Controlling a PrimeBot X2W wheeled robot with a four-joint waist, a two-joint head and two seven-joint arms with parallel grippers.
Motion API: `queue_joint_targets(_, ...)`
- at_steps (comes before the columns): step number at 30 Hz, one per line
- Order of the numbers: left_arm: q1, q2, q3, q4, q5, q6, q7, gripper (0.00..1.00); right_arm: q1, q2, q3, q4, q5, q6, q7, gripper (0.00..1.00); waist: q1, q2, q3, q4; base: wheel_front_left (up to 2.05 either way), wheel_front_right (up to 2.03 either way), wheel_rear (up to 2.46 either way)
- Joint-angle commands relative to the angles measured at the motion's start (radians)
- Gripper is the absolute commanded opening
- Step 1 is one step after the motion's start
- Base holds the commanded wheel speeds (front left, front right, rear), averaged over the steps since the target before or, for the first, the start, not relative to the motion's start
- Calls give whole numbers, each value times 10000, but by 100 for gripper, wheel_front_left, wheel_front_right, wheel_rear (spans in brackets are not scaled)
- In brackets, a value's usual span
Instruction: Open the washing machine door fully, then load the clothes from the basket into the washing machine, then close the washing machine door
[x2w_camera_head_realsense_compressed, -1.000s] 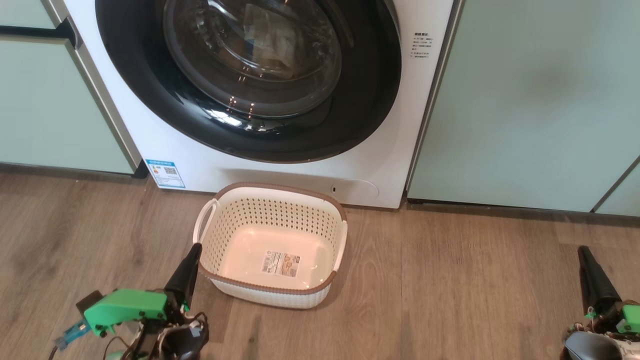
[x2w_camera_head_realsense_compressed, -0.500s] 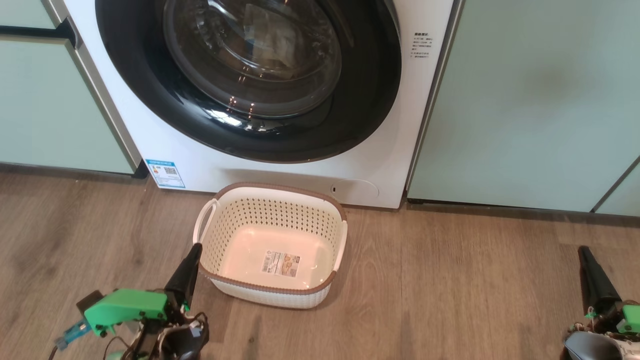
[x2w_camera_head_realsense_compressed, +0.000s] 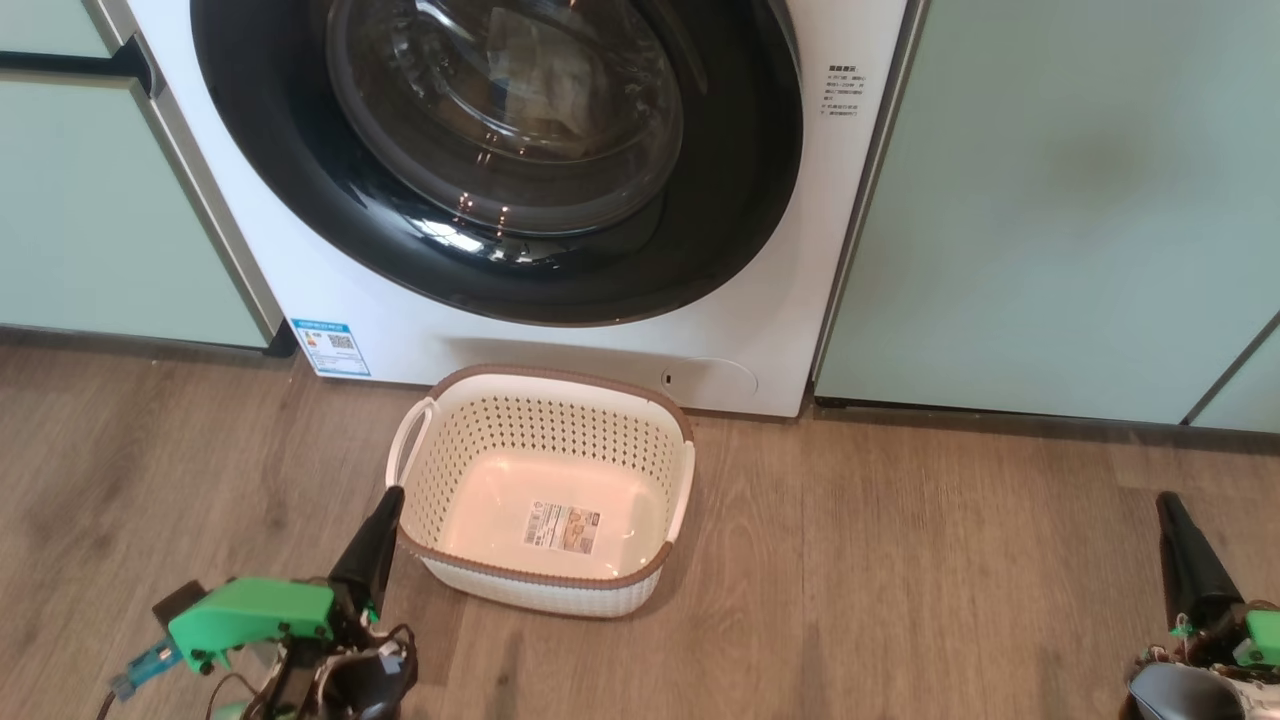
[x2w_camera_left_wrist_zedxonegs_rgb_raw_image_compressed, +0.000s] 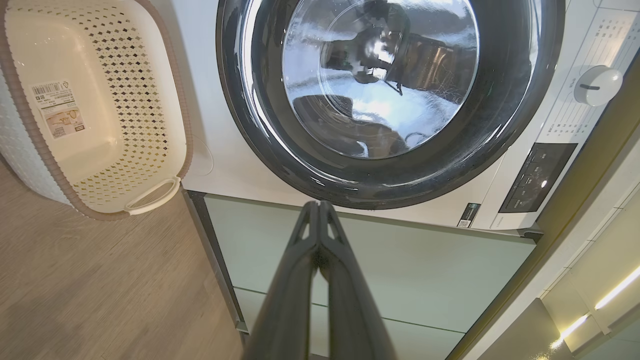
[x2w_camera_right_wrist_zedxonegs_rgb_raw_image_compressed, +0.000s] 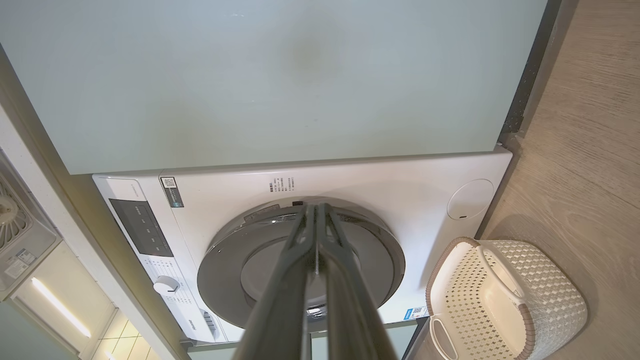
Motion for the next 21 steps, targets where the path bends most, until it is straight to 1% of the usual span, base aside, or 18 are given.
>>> queue_joint_targets(1,-574,62,402,-275,120,-88,49,0,-556,-73,168,-317,-107,-30,77,0,0,0,0,0,0,0,0)
queue_joint_targets(21,-576,48,423,-274,137,-88,66,0,-558,-56,143,-316,-128,-30,97,0,0,0,0,0,0,0,0)
